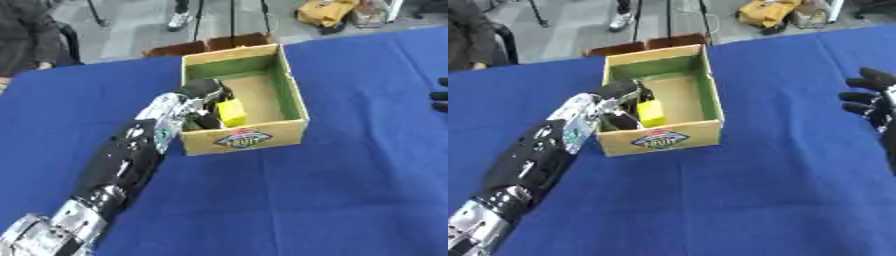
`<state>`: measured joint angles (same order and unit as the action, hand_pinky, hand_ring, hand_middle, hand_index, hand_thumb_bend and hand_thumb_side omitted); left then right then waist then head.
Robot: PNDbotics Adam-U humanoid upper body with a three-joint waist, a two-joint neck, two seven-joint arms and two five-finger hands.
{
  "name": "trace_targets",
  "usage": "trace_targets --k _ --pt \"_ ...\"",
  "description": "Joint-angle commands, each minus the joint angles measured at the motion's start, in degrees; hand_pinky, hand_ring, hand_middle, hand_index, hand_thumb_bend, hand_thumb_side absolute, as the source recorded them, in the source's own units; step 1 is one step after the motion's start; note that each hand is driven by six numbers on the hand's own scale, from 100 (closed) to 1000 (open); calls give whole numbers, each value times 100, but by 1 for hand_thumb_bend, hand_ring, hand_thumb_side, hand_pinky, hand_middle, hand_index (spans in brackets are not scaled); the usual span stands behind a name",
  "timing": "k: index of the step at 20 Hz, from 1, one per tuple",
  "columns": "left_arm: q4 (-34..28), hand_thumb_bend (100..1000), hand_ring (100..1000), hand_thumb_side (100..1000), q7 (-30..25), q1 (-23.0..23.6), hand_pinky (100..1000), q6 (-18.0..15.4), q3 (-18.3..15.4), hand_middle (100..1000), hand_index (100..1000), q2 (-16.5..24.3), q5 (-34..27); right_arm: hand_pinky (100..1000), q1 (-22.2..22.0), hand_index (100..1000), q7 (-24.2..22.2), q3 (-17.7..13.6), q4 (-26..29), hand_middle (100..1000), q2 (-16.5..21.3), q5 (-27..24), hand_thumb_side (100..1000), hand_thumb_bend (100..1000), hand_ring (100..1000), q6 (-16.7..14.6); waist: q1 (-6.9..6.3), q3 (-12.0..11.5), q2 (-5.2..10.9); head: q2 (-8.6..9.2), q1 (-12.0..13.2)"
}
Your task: Pick up objects on the table and place them in the box.
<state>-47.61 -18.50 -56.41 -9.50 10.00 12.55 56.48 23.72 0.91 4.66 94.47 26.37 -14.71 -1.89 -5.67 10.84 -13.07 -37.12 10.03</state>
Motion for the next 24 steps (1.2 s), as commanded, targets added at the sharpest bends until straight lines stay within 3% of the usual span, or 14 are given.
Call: trace_targets --k 1,3,4,8,10,13,19,24 --pt "9 750 519 459 -61 -17 551 -46 1 572 766 -17 -11 808 94 903 -13 -23 65 787 71 -10 868 100 780 -14 57 -6 86 82 22" --pt "10 875 557 515 -98 -14 588 -43 -4 611 815 -9 -11 808 92 903 -11 -26 64 787 72 -10 868 100 780 -15 63 -5 85 84 18" --pt "1 1000 583 564 -105 -14 616 -35 -10 640 841 -2 -17 808 92 903 -9 -28 64 787 72 -11 868 100 780 -16 66 -5 85 85 18" --pt "-161 1000 707 697 23 -26 775 62 -54 750 944 67 -83 808 90 903 -1 -38 64 787 73 -15 868 100 780 -20 74 -20 90 90 14" --pt "-357 1000 762 716 159 -52 834 126 -96 788 966 133 -105 808 86 903 3 -43 63 787 72 -16 867 100 780 -21 77 -31 95 89 4" --pt "-762 1000 788 752 423 -106 864 161 -183 810 966 298 -250 808 69 903 15 -60 59 787 77 -16 867 100 780 -24 85 -61 108 86 -18" --pt "-1658 1000 694 729 977 -29 785 -109 -553 748 920 574 -779 808 3 903 73 -126 49 787 80 -16 867 100 780 -40 127 -196 135 82 -135" --pt "-2449 1000 633 715 1463 481 701 -290 -959 699 888 783 -1265 807 -64 903 118 -169 41 787 109 -16 866 100 780 -51 182 -369 174 64 -258"
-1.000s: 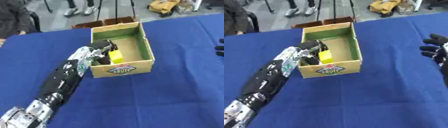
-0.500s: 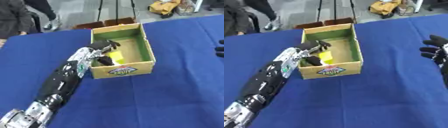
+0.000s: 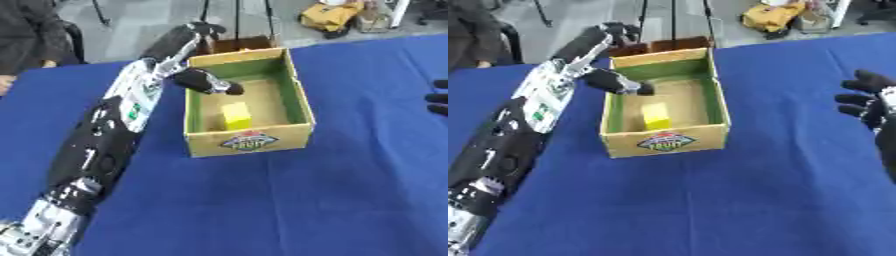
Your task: Pick up objects on the table and place them in the box.
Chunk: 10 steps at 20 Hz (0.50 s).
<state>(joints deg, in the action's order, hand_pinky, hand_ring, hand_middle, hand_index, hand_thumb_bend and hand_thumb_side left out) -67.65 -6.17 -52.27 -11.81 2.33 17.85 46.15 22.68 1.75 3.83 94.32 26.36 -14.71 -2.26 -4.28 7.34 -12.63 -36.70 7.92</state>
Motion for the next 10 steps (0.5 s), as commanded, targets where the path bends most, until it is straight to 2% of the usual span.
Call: trace_targets --k 1,6,10 --pt "-609 1000 623 722 332 220 686 -57 -203 689 881 302 -333 807 32 903 43 -96 59 787 115 -16 866 100 780 -18 49 -61 133 28 -77" --pt "-1433 1000 612 747 840 1037 667 178 -39 679 877 486 -842 807 28 902 70 -124 68 787 123 -18 866 100 780 -30 50 -168 127 49 -150" --pt "-1795 1000 606 753 1098 1686 655 527 -121 673 874 301 -1241 808 29 903 114 -172 76 787 147 -16 865 100 779 -42 74 -278 77 105 -241"
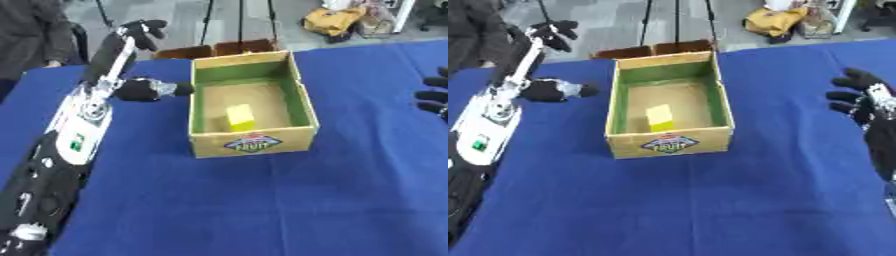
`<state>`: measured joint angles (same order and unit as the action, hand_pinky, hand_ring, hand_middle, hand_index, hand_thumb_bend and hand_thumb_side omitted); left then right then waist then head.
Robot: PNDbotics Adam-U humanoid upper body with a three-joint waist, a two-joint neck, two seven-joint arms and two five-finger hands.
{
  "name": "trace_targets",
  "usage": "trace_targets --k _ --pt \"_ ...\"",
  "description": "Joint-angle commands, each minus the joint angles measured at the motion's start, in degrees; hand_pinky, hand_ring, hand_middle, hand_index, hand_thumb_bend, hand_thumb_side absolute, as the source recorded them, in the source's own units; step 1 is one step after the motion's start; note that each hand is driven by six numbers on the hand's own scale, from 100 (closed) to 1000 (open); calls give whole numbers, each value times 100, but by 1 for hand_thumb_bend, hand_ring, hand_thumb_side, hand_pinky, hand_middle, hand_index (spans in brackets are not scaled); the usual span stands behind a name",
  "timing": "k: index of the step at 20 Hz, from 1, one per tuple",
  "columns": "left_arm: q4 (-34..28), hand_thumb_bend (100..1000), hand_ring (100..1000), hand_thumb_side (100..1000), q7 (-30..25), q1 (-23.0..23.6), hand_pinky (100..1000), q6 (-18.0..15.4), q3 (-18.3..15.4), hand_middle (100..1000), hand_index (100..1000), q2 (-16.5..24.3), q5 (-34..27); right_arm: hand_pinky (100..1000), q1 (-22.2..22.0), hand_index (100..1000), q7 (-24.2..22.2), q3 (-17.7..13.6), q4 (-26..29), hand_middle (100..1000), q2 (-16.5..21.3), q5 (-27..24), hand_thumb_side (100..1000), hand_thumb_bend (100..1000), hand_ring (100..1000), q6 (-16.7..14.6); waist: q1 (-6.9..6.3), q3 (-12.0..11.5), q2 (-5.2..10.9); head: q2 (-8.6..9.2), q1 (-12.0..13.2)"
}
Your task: Pick up objects on the table and place them in the box.
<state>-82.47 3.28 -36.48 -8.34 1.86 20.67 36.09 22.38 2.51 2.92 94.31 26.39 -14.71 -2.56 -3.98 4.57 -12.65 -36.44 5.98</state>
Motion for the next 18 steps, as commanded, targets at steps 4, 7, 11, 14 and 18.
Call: trace_targets --k 4,7,11,14,18 --pt "-860 1000 605 759 272 750 654 485 -49 672 873 -27 -631 808 46 903 38 -64 71 787 137 -18 865 100 779 -3 54 12 109 46 -25" --pt "-1149 1000 601 782 378 1229 646 639 -113 669 870 -104 -926 808 35 903 26 -54 66 787 123 -24 864 100 779 -1 68 -39 140 6 7" --pt "-1485 1000 601 783 430 1669 645 796 -164 669 870 -188 -1331 808 24 903 18 -48 60 787 105 -29 864 100 779 0 83 -56 166 -30 15" --pt "-1540 1000 600 785 427 1761 644 844 -214 668 869 -209 -1639 808 29 903 15 -50 62 787 108 -30 863 100 778 -4 89 -63 173 -47 23" --pt "-1525 1000 599 791 395 1817 644 826 -257 667 867 -197 -2049 808 28 903 13 -47 60 787 108 -27 863 100 778 -4 91 -79 176 -47 36"
